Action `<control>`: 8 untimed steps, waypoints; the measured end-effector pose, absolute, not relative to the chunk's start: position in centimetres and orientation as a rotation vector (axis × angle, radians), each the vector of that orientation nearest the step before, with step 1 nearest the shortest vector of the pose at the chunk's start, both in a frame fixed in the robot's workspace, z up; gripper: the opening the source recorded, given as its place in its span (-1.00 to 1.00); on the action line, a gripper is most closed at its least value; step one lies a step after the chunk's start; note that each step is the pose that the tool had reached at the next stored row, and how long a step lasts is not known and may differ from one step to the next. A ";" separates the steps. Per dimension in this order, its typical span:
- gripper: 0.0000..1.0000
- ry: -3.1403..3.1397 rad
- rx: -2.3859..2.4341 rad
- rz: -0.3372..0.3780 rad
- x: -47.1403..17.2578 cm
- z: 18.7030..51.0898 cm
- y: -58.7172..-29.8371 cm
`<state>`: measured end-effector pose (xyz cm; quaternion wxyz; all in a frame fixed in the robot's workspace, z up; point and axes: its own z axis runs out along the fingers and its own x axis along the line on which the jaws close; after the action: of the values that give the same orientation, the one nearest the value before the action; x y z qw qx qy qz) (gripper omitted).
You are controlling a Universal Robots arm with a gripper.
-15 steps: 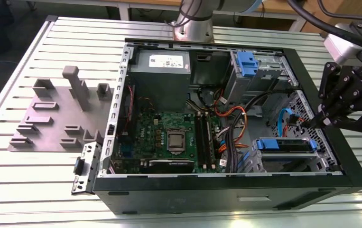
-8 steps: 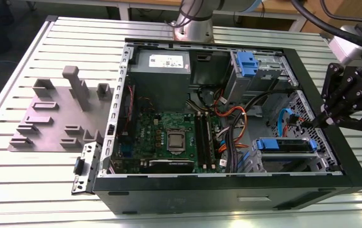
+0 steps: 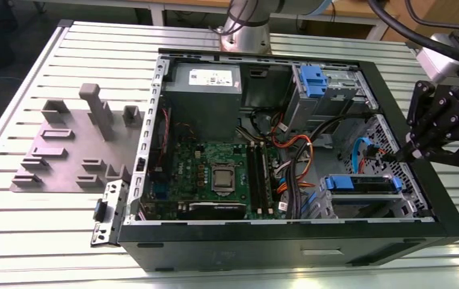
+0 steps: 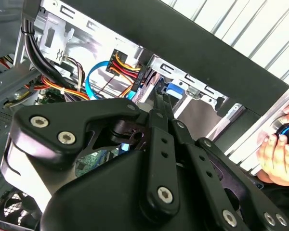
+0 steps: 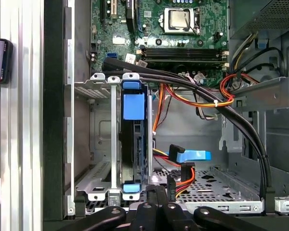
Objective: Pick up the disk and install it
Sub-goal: 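Insert the first disk wire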
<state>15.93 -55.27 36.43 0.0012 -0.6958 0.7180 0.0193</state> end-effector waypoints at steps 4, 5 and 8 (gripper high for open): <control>-0.79 2.253 -2.183 0.062 15.9 36.3 -55.0; -0.79 2.253 -2.183 0.063 15.9 36.3 -54.9; -0.79 2.252 -2.183 0.066 15.9 36.1 -54.6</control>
<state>15.89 -54.57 36.08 0.0023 -0.6957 0.7180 0.0209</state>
